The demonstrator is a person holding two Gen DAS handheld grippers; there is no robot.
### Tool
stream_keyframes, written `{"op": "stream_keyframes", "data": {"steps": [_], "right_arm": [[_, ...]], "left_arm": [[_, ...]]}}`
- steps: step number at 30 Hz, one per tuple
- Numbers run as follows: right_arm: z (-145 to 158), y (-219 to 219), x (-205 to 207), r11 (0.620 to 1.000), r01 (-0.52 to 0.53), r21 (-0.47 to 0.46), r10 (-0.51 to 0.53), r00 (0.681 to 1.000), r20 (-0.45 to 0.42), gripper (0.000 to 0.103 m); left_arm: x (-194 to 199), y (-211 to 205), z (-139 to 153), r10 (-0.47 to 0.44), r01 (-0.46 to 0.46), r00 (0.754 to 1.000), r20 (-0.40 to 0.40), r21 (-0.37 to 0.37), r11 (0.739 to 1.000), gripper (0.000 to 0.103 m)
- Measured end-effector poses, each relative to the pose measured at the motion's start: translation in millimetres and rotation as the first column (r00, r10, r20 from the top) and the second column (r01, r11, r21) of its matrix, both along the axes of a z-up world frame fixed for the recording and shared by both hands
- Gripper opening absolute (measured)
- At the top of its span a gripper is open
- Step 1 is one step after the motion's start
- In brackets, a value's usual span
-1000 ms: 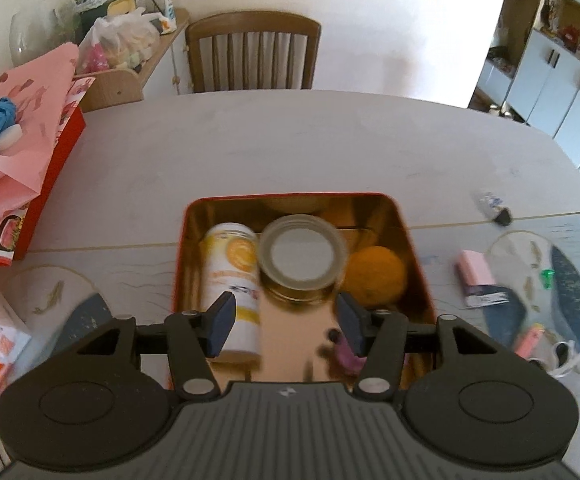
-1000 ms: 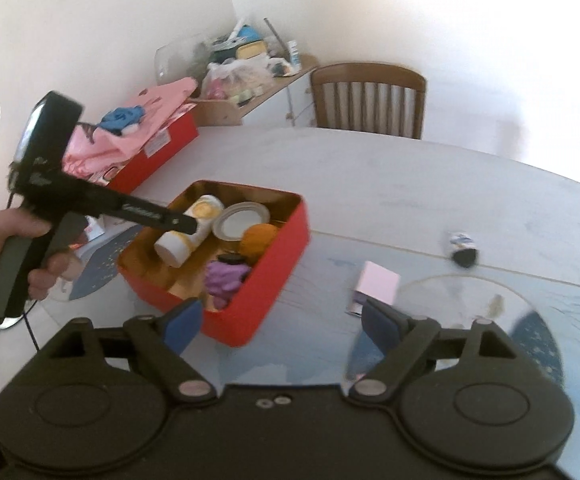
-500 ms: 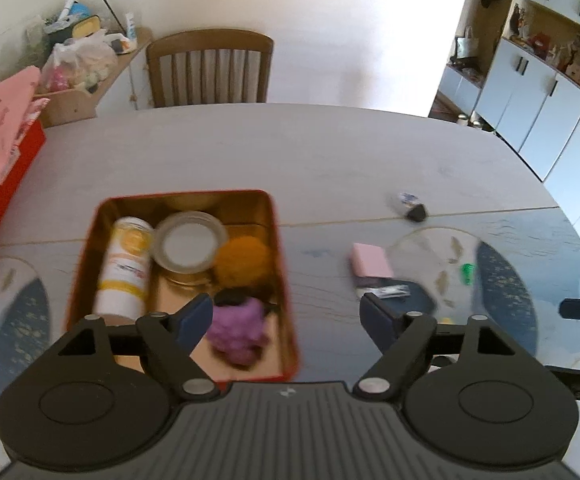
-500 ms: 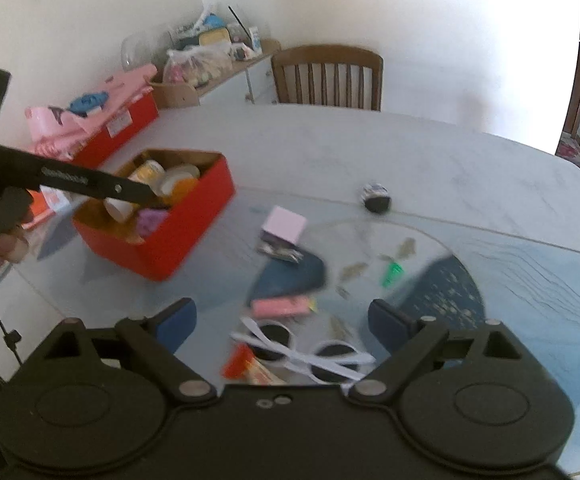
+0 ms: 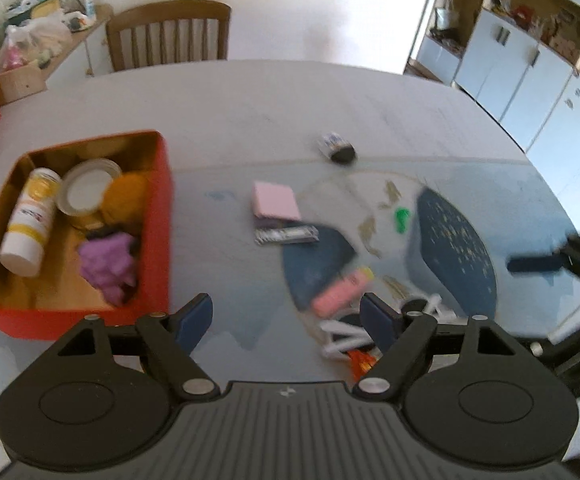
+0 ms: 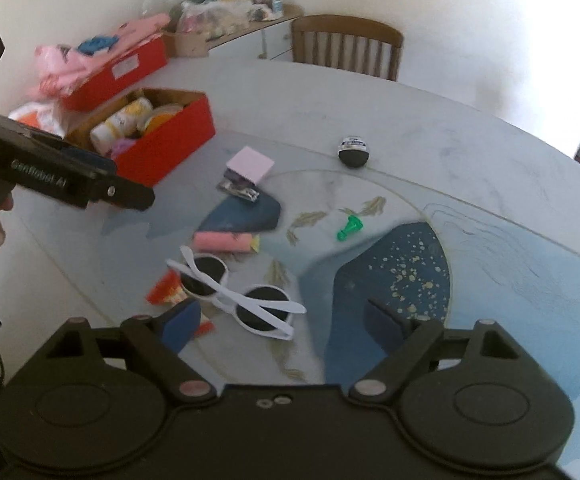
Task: Organize rigid objects
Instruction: 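Move the right gripper onto the white sunglasses while the left gripper approaches the red snack packet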
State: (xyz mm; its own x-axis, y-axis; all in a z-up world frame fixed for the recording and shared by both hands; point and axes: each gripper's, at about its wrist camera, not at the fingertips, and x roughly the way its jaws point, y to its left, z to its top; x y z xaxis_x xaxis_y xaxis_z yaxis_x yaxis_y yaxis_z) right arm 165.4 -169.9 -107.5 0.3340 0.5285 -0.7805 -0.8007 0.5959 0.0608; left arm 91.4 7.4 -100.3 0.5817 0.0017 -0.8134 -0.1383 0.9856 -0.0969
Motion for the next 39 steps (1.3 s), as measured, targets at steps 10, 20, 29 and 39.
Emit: {"op": "stream_keyframes", "data": {"steps": [10,20,29,39], "right_arm": [[-15,4,20,0.986,-0.157,-0.046,0.157,0.988,-0.011,0.088],[-29,21,35,0.96,-0.27,-0.07,0.268,0.963,-0.041,0.072],[-31,49,27,0.919,-0.389,-0.072,0.384,0.921,-0.065,0.038],[-31,62,15,0.9,-0.429,-0.074,0.427,0.903,-0.044,0.014]], "left_arm": [[-16,-54,-35,-0.114,0.116,0.992,-0.048,0.033,0.993,0.081],[-14,-73,-54,-0.124,0.127,0.99,-0.061,0.048,0.991,0.081],[-9,-88,-64,-0.145,0.15,0.987,-0.07,0.067,0.986,0.08],[-6,-94,-61,-0.15,0.155,0.987,-0.053,0.108,0.982,0.05]]}}
